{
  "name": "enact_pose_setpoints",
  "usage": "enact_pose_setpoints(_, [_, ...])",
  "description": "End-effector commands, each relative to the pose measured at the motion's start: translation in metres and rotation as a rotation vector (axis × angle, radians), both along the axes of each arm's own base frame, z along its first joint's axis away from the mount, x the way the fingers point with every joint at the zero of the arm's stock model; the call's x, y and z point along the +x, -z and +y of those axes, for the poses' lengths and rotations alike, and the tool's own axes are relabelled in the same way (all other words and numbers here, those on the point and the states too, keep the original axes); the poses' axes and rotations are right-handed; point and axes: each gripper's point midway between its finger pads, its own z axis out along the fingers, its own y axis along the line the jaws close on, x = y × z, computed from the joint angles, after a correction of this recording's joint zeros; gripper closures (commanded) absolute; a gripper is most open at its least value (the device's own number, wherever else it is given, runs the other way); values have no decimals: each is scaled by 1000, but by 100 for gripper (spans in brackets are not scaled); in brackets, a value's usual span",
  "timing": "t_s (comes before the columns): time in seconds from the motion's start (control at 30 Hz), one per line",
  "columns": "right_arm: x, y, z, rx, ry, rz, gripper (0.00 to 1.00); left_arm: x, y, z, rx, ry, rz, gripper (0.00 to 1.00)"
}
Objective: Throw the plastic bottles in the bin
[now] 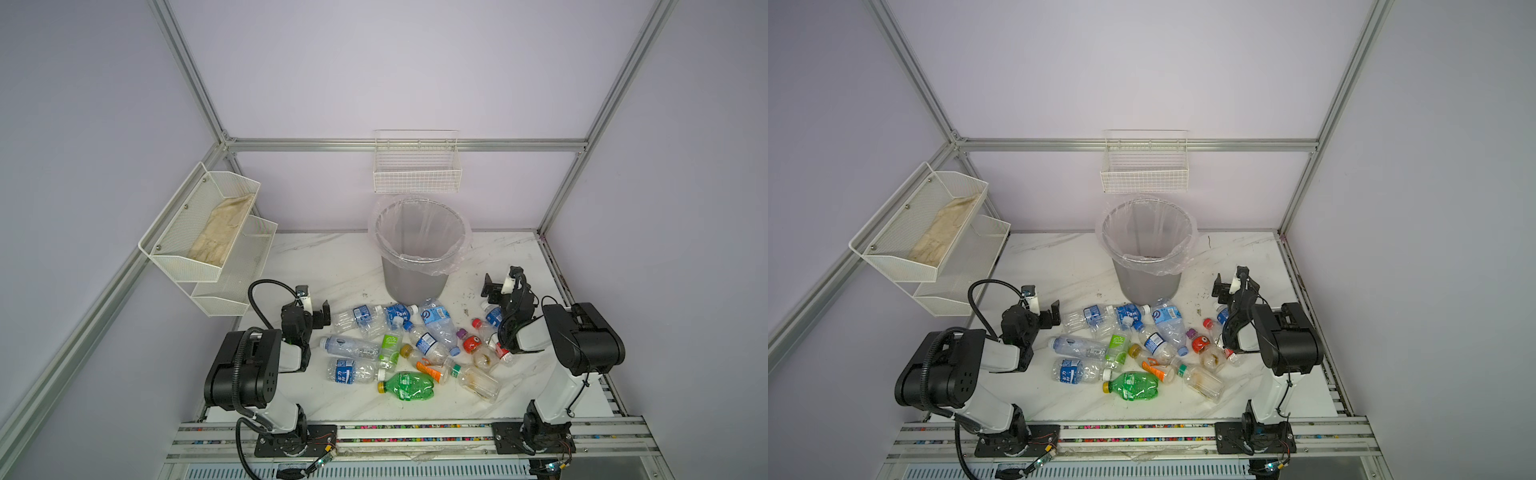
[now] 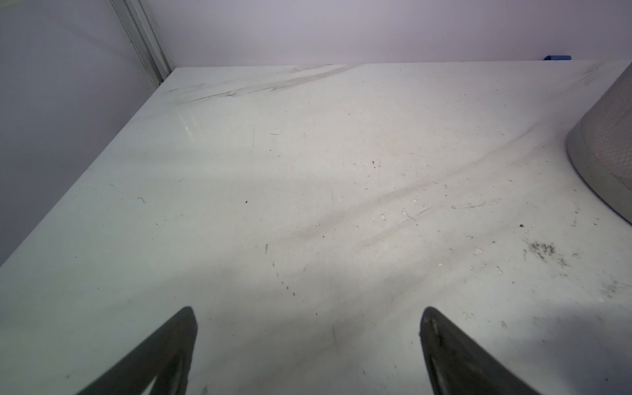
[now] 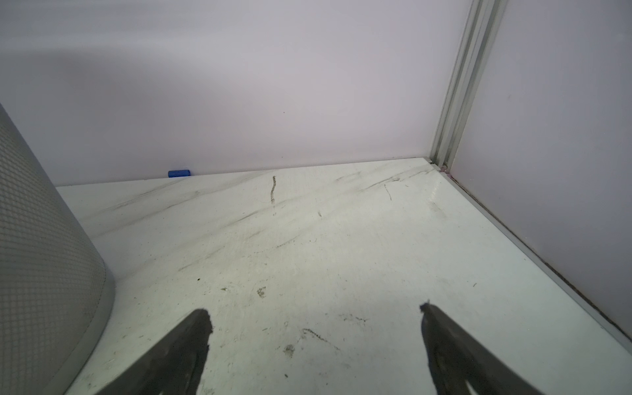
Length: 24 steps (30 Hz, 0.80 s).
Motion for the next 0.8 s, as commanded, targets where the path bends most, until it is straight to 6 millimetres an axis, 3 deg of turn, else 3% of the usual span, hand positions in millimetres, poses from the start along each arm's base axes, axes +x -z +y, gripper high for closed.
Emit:
enact_pose_setpoints(0.0, [1, -18, 0, 3, -7, -54, 3, 22, -42, 1, -2, 6, -125, 0])
enact_pose_setpoints(0.7, [2, -17, 1, 6, -7, -51, 3, 22, -40, 3, -12, -6, -98, 0])
enact_pose_setpoints(0.77, [1, -21, -3, 8, 13, -64, 3, 23, -53, 8, 25, -55, -124, 0])
